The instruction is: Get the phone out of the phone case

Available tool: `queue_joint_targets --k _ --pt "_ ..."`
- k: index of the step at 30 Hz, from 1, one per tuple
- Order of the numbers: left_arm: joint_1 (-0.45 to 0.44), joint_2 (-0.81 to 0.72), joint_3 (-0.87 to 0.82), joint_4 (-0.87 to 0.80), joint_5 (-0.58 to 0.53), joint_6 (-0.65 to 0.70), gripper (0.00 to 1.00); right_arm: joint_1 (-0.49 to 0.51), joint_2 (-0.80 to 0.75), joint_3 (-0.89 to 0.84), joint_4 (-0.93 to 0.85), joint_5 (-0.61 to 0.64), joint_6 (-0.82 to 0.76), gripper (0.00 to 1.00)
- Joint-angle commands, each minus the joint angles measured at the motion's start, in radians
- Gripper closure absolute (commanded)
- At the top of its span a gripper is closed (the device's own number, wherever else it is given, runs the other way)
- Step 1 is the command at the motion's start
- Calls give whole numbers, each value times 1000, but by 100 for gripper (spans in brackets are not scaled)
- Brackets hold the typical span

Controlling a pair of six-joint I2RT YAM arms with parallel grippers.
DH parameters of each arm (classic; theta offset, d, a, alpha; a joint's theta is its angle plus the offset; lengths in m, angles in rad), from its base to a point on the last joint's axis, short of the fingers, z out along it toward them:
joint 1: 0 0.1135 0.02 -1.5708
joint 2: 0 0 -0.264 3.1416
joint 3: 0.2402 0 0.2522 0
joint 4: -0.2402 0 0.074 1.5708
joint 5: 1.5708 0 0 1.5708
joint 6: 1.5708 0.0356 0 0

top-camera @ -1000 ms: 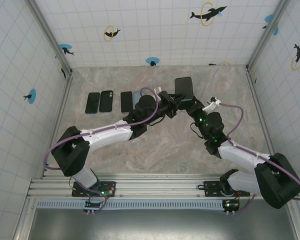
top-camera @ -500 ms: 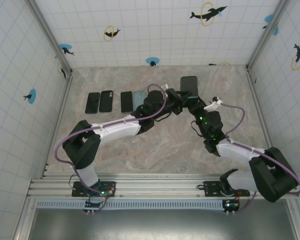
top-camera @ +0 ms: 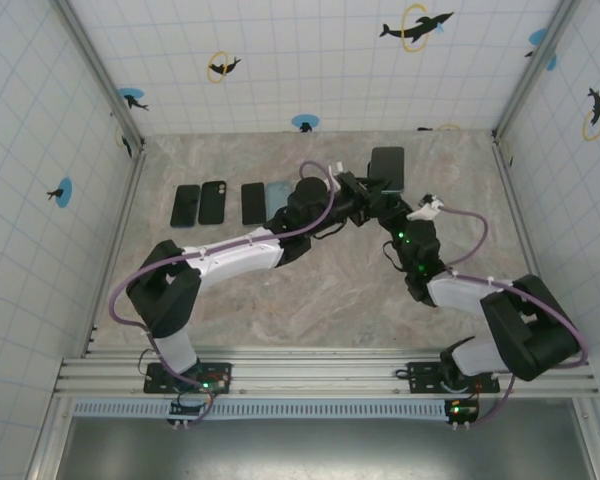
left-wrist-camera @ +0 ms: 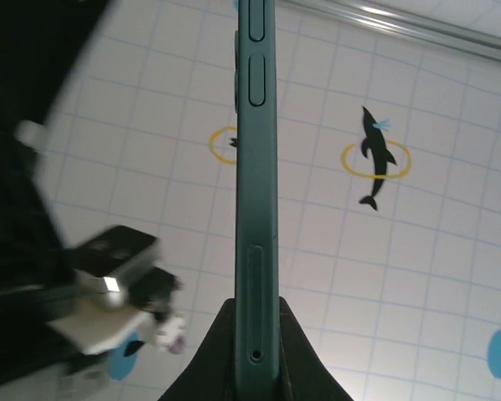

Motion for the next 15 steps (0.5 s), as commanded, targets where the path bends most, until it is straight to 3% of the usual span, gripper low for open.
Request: queue_joint_targets --k 1,8,15 --pt "19 -22 -24 2 24 68 100 -52 -81 3 -102 -39 -31 100" --pt "25 109 25 23 7 117 100 -207 -192 -11 -302 -142 -71 100" --pt "34 273 114 59 -17 121 100 -357 -237 -7 -389 -220 -103 100"
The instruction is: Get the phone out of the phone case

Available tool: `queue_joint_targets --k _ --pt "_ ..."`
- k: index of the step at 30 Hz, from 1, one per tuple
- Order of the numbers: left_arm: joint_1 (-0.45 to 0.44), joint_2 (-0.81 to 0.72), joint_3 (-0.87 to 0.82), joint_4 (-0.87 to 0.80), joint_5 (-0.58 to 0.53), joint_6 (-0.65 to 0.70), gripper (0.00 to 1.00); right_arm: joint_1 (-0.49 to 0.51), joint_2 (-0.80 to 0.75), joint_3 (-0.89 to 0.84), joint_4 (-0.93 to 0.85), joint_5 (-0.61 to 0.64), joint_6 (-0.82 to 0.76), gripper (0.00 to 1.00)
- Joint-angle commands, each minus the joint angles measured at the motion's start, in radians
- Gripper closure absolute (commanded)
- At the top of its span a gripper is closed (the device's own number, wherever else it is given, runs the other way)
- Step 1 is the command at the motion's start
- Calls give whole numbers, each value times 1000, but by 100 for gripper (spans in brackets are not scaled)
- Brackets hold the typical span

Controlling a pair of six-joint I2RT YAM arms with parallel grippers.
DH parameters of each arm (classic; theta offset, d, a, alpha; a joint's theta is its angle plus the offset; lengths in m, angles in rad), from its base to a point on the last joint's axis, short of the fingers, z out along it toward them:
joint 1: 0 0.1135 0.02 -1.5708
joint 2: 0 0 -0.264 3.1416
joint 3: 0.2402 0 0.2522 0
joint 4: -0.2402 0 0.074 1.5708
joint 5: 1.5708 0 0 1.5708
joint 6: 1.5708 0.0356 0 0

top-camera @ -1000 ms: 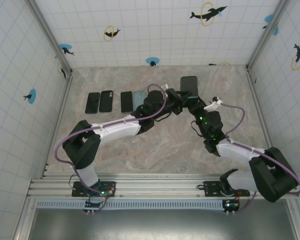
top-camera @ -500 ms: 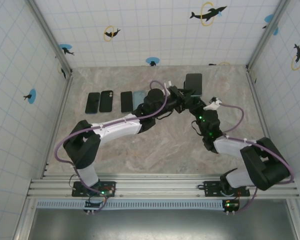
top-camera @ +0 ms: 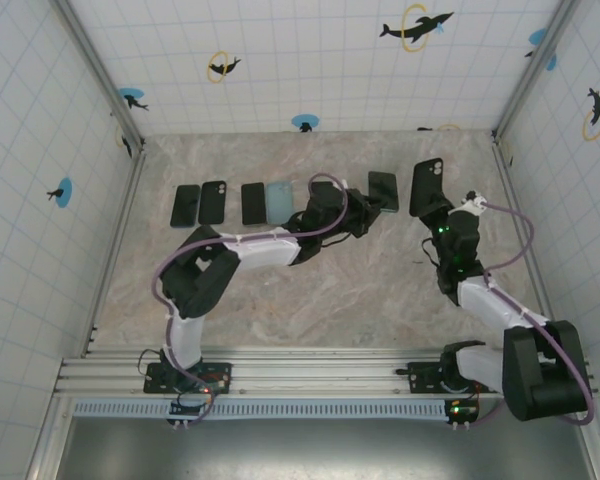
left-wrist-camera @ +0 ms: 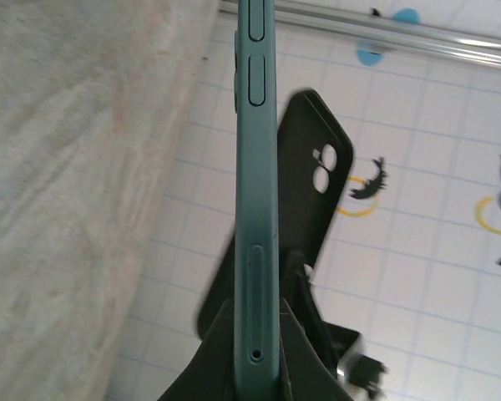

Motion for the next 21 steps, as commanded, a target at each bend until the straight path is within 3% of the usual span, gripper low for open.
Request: queue_joint_targets --k 1,8,21 --pt "12 55 85 92 -10 28 100 -58 -31 -4 -62 -61 -30 100" --pt "18 204 198 98 -15 8 100 -156 -29 -10 -82 -124 -22 100" --pt "33 478 503 -12 -4 -37 100 -210 -19 -46 -63 -145 20 100"
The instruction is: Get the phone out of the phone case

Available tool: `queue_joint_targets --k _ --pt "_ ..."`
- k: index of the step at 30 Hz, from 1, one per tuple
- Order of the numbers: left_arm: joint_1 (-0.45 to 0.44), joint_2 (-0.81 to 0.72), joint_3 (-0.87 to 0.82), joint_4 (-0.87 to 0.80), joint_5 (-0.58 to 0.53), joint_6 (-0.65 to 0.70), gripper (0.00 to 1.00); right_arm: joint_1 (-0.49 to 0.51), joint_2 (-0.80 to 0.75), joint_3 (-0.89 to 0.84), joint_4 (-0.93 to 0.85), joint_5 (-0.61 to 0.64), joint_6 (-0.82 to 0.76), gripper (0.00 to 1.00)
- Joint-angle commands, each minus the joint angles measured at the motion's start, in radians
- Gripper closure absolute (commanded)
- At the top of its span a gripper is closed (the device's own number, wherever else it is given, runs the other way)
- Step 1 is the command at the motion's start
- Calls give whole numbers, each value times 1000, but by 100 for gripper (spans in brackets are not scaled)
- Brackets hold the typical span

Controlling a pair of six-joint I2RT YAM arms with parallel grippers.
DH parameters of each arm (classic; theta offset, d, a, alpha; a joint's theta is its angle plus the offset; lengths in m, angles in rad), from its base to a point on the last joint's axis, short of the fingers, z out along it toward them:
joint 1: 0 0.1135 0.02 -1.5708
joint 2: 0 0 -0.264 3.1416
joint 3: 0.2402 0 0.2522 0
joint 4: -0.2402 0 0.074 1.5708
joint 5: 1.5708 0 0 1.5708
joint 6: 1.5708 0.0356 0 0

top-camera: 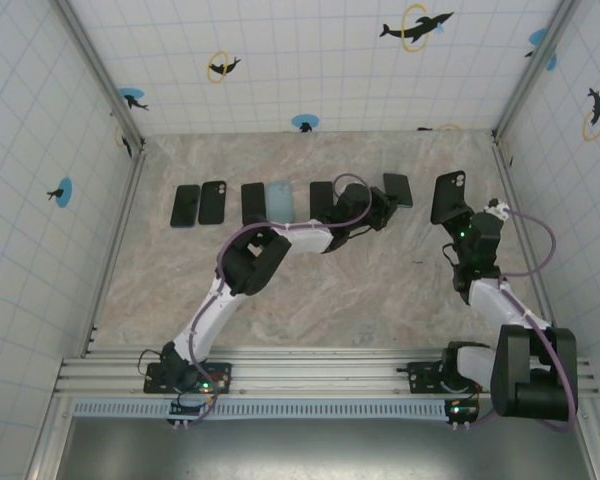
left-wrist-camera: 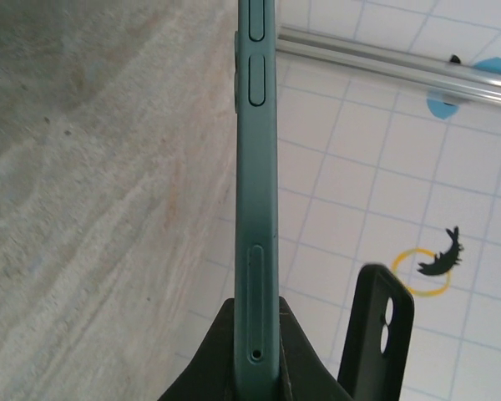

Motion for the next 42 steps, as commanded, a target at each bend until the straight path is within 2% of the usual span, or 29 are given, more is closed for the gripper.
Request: queue_joint_targets --k 1,20,30,37,42 --pt "13 22 59 -11 -7 -16 100 -10 -9 -24 18 -5 17 100" --pt "33 107 146 -127 13 -80 100 -24 16 -52 53 -34 47 100" --pt "32 81 153 -198 60 -99 80 -29 19 -57 59 -45 55 100" --pt "26 76 160 -234 90 -114 72 -29 19 -64 63 -49 65 100" --pt "20 66 197 -352 103 -114 61 -29 22 -69 74 -50 85 100"
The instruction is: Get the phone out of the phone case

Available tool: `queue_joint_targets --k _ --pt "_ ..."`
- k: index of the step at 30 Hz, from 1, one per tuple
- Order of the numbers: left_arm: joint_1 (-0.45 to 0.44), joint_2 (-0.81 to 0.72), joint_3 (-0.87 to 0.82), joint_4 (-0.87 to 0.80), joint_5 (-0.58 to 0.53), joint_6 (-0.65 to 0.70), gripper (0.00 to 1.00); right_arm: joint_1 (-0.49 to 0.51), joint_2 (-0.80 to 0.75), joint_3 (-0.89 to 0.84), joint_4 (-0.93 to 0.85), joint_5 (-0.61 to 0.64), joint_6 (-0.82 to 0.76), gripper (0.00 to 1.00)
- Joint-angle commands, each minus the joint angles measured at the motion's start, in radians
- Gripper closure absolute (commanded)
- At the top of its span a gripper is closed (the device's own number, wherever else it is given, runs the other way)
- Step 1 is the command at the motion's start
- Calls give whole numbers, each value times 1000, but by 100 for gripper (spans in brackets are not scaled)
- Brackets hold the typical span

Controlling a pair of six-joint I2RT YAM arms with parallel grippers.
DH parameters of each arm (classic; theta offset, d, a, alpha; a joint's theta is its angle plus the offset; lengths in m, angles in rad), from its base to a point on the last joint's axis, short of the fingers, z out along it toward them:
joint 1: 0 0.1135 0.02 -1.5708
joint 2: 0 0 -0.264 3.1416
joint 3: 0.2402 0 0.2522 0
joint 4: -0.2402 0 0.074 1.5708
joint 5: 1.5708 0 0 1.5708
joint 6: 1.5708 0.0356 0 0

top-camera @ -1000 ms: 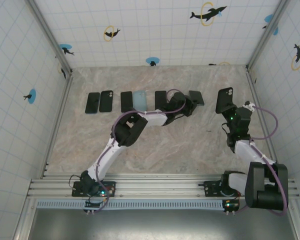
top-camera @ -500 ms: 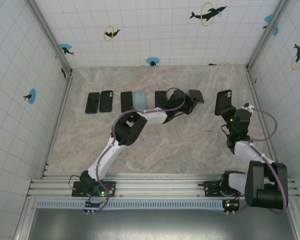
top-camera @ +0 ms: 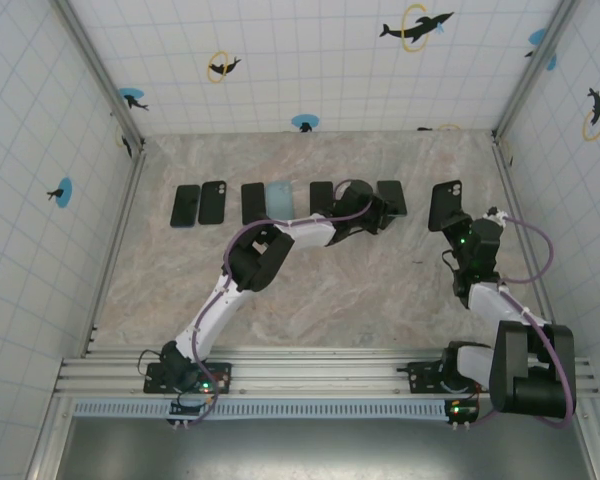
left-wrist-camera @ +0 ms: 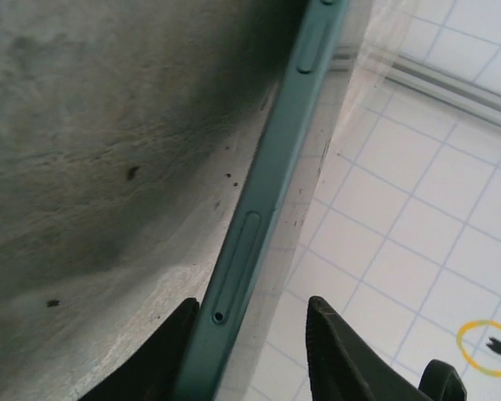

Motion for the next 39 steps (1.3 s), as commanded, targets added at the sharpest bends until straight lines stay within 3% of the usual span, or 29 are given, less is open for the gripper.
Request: queue_joint_targets --k 1,16,32,39 --pt "-5 -30 42 -82 17 -11 61 -6 9 -19 44 2 18 100" --pt "-14 -57 43 -173 47 -10 46 -7 9 -19 34 -1 24 100" --pt "-16 -140 -98 -86 68 -58 42 -13 21 -13 29 -17 17 100" --pt "-4 -134 -77 -107 66 -24 42 -14 34 -8 37 -18 14 100"
